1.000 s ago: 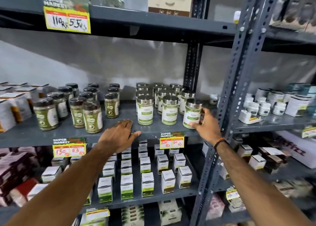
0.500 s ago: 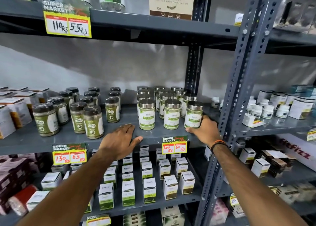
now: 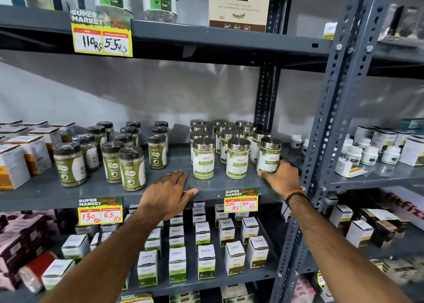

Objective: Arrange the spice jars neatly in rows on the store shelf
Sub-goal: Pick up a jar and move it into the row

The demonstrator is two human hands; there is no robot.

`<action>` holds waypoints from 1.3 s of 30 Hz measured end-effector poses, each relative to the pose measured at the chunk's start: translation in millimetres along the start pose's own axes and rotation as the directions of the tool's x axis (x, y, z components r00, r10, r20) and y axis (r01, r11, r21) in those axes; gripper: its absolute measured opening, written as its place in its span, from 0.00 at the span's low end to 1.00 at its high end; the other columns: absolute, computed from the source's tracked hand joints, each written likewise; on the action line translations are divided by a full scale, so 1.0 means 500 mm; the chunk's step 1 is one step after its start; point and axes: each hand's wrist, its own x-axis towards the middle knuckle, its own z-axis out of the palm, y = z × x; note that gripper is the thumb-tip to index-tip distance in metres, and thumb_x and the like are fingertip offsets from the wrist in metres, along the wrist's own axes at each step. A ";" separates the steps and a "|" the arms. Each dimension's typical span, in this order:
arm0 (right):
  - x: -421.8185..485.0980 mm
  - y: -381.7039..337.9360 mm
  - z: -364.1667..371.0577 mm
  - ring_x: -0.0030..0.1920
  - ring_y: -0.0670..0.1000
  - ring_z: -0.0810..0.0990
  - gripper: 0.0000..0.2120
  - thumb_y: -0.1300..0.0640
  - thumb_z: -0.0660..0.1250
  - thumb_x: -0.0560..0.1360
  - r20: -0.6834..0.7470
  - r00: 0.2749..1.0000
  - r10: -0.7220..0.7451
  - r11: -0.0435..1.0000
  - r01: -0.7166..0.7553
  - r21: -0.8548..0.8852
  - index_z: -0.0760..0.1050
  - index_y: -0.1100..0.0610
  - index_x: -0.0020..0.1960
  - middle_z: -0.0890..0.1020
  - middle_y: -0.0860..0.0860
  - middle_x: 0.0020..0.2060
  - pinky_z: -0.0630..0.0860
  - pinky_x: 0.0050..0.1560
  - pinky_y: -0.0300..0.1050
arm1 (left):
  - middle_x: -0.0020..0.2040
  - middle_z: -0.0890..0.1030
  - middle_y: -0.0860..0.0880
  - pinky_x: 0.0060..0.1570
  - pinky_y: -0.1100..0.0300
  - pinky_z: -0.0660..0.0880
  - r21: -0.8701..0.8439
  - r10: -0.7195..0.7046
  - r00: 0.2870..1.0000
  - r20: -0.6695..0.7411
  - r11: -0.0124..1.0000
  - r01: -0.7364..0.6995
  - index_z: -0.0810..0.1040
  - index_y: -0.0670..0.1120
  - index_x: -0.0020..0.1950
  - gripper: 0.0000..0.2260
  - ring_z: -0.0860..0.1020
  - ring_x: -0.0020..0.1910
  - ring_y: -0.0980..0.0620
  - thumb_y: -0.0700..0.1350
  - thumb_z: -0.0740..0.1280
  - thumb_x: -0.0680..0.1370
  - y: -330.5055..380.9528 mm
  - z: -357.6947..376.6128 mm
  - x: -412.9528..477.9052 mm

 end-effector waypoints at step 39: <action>-0.242 -0.366 0.033 0.65 0.50 0.79 0.31 0.47 0.75 0.75 0.008 0.860 -0.510 0.829 0.489 0.271 0.71 0.57 0.74 0.80 0.52 0.67 0.74 0.64 0.43 | 0.80 0.63 0.40 0.74 0.42 0.64 0.055 -0.023 0.938 -0.347 0.998 0.044 0.58 0.43 0.81 0.37 0.62 0.78 0.42 0.68 0.48 0.81 -0.174 -0.326 -0.141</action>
